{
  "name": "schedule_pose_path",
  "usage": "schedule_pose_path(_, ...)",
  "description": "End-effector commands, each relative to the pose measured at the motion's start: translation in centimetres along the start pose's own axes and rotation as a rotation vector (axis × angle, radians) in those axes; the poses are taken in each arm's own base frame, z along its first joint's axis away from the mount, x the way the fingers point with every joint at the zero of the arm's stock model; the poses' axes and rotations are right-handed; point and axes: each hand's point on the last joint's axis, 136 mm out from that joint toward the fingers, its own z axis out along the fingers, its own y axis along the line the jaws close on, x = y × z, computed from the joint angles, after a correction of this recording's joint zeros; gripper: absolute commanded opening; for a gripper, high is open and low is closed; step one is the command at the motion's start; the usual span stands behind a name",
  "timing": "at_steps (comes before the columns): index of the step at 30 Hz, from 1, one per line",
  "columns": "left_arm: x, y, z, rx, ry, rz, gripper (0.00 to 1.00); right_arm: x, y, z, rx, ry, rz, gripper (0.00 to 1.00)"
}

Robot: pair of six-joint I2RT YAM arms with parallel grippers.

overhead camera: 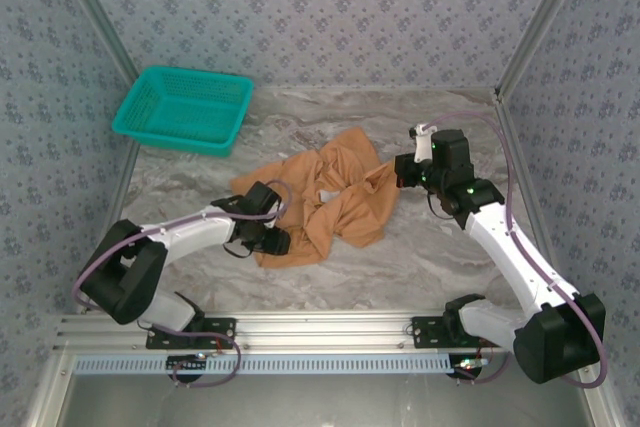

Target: Fold the inside-out t-shirt

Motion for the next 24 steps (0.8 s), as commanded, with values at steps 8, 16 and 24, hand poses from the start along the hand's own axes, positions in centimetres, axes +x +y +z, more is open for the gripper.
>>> schedule_pose_path(8, 1.9, -0.1, -1.0, 0.002, 0.025, -0.019, 0.39, 0.4, -0.3, -0.1, 0.01, 0.003, 0.016, 0.0)
schedule_pose_path(16, 2.2, -1.0, -0.5, 0.06, 0.037, -0.026, 0.23, 0.5, -0.5, -0.4, 0.02, 0.005, 0.015, 0.0)
schedule_pose_path(24, 2.6, -0.6, -0.3, 0.048, 0.049, -0.044, 0.21, 0.1, -0.5, -0.5, 0.022, -0.007, 0.015, 0.0)
